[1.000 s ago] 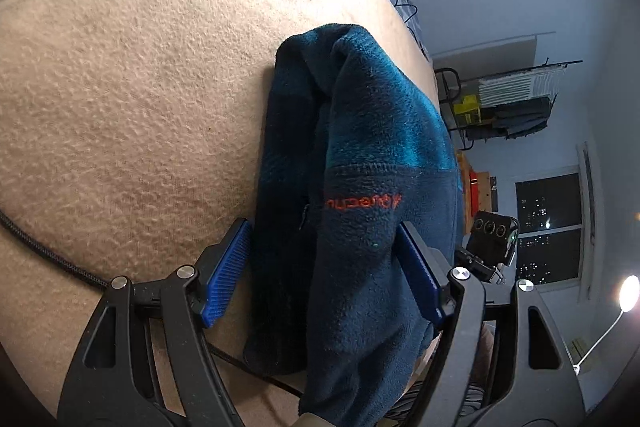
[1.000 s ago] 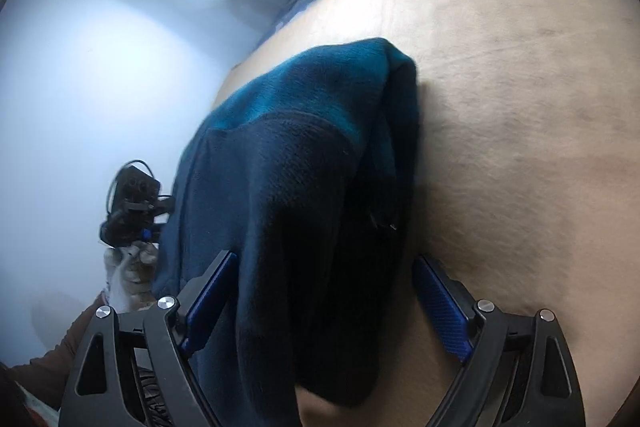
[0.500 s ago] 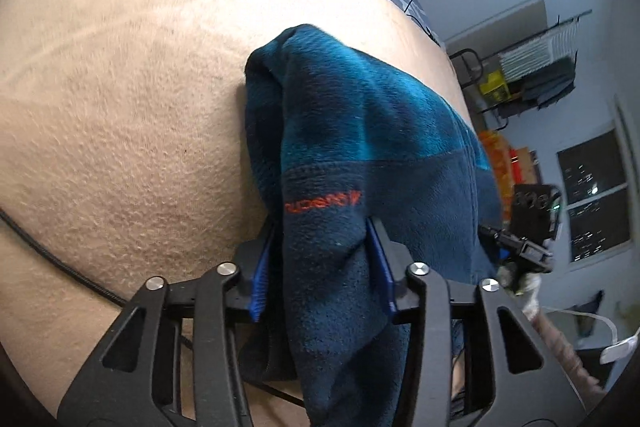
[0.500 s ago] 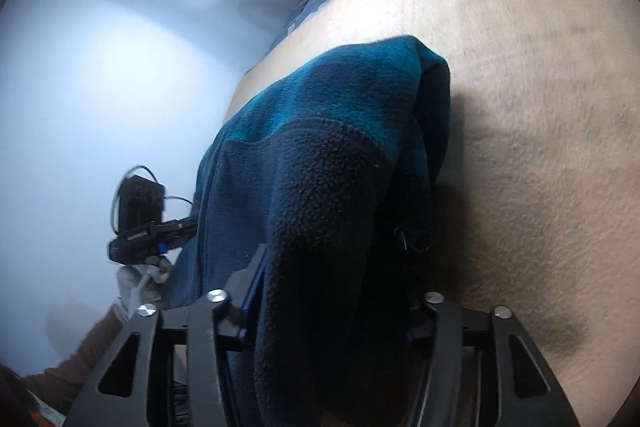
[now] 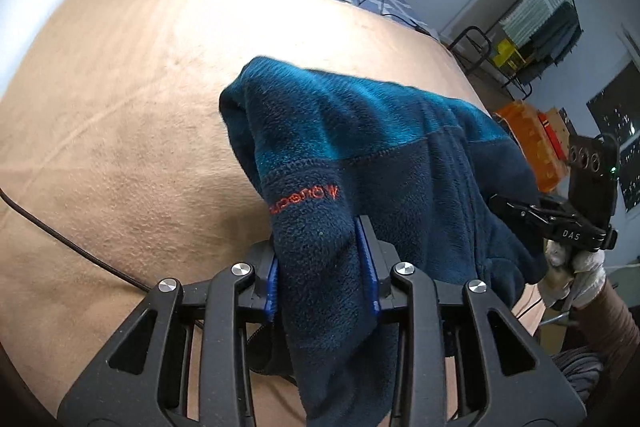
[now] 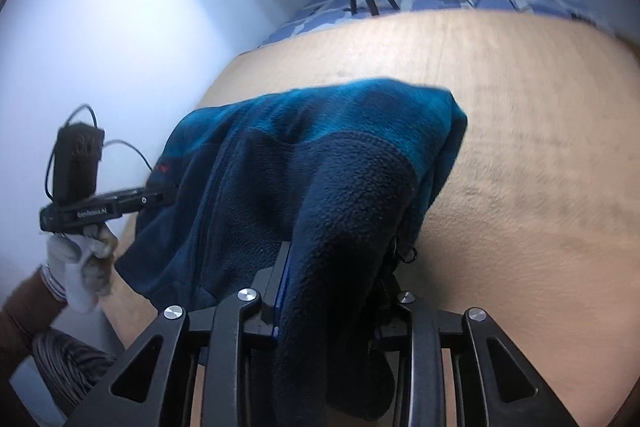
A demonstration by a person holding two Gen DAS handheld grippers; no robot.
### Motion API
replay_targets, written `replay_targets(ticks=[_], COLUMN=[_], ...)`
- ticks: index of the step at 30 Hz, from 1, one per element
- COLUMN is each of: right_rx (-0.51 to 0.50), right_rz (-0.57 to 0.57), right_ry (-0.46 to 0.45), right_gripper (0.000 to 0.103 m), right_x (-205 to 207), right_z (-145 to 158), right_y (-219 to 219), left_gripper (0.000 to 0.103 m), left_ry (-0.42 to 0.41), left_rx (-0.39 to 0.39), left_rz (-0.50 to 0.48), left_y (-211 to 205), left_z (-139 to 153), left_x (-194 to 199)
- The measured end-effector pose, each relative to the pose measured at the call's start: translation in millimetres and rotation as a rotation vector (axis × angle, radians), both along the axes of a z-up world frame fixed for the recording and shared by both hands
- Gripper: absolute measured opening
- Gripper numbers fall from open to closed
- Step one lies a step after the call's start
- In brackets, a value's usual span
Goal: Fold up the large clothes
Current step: 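Lift the folded fleece bundle with both tools and carry it up the mattress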
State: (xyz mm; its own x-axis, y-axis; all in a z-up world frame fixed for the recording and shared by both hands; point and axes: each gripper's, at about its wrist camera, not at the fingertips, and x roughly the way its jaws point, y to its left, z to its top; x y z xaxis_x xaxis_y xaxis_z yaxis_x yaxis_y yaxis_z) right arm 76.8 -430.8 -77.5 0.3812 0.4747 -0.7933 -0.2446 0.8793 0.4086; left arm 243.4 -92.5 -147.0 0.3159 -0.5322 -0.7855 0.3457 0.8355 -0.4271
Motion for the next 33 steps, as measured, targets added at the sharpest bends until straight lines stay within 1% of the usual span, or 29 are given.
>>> replay_targets(ticks=[4,9,15,18,22,28,33], right_rx=[-0.059,-0.106,-0.147,-0.167,-0.213,-0.274,-0.303], right_rz=[0.005,-0.009,-0.043,-0.076,-0.119,-0.175,-0.204], right_ry=[-0.038,-0.073,-0.116,-0.119,-0.127,-0.137,-0.146], right_gripper=[0.029,0.029,0.028,0.028,0.028,0.028,0.028], right_x=[-10,-17,-30,-33,-28,-9,13], right_z=[19,38,59,65,73,80,81], right_y=[-2,-14,-39,-60,-86,-128,-159], left_gripper=[0.031,0.031,0.031,0.031,0.031,0.031,0.031], left_ry=[-0.035,-0.068,-0.106,-0.131,-0.143,-0.158,-0.194], left_rx=[0.022,0.016,-0.004,-0.012,-0.035,-0.042,-0.038], left_rz=[-0.020,-0.044,-0.080,-0.104,-0.124,-0.166,-0.201], left_y=[-24,-42,-80,-107,-140,-194,-235], left_z=[12,28,44,50,49,47,48], left_x=[-9,-19,-13,-6,8,40,74])
